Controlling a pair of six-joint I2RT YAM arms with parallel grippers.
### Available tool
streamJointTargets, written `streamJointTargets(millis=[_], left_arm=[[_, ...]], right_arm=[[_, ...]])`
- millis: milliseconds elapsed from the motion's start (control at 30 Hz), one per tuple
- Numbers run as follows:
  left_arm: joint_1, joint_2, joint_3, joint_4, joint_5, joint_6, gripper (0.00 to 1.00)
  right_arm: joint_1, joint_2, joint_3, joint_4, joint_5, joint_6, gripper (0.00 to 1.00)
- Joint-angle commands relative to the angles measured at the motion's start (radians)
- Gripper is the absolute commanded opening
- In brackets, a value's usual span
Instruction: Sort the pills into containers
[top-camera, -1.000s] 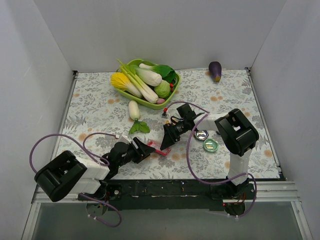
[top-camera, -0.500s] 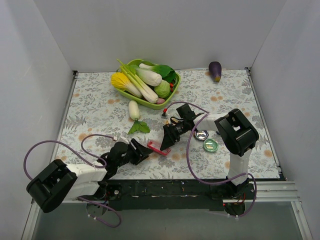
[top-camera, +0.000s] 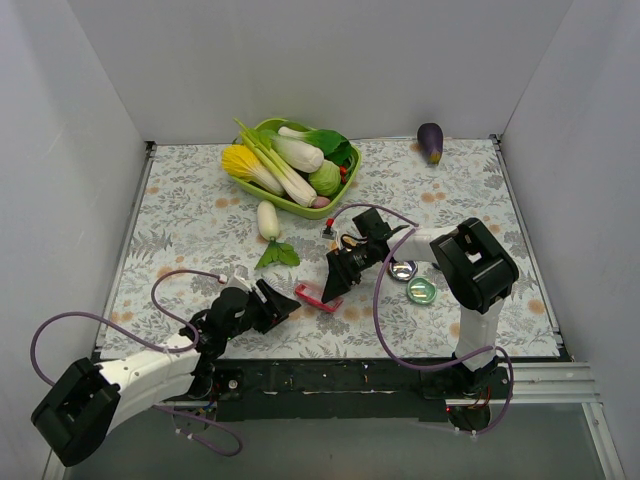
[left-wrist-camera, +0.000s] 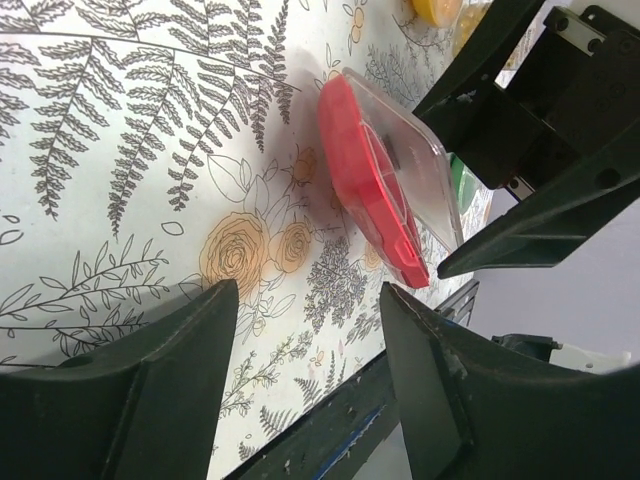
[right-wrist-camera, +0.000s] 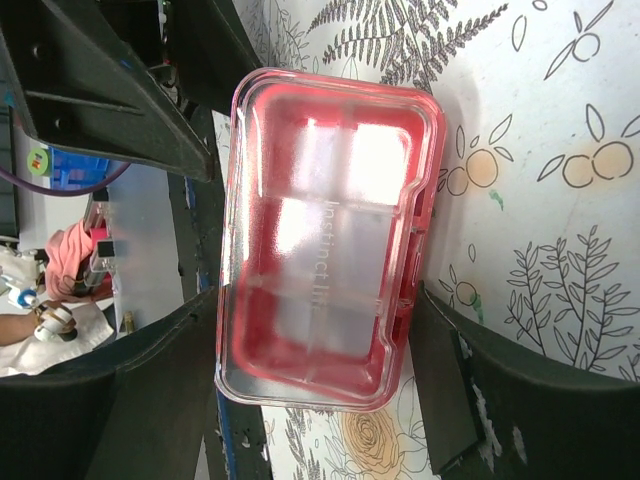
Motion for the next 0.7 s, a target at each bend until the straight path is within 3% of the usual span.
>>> streamJointTargets(millis=[0, 333, 667], left_arm=[[0.006, -0.033, -0.016, -0.047, 0.010, 0.066, 0.59], [0.029, 0.117, 0.178, -0.076, 0.051, 0.335, 0.53], [0.045, 0.092, 0.101, 0.026, 0.082, 0.243, 0.54]], right_arm=[[0.003, -0.041, 0.040, -0.027, -0.019, -0.033, 0.17], [0.004, -0.042, 0.041, -0.041, -0.011, -0.047, 0.17], [0.004, -0.038, 0.043, -0.044, -0.016, -0.049, 0.17]])
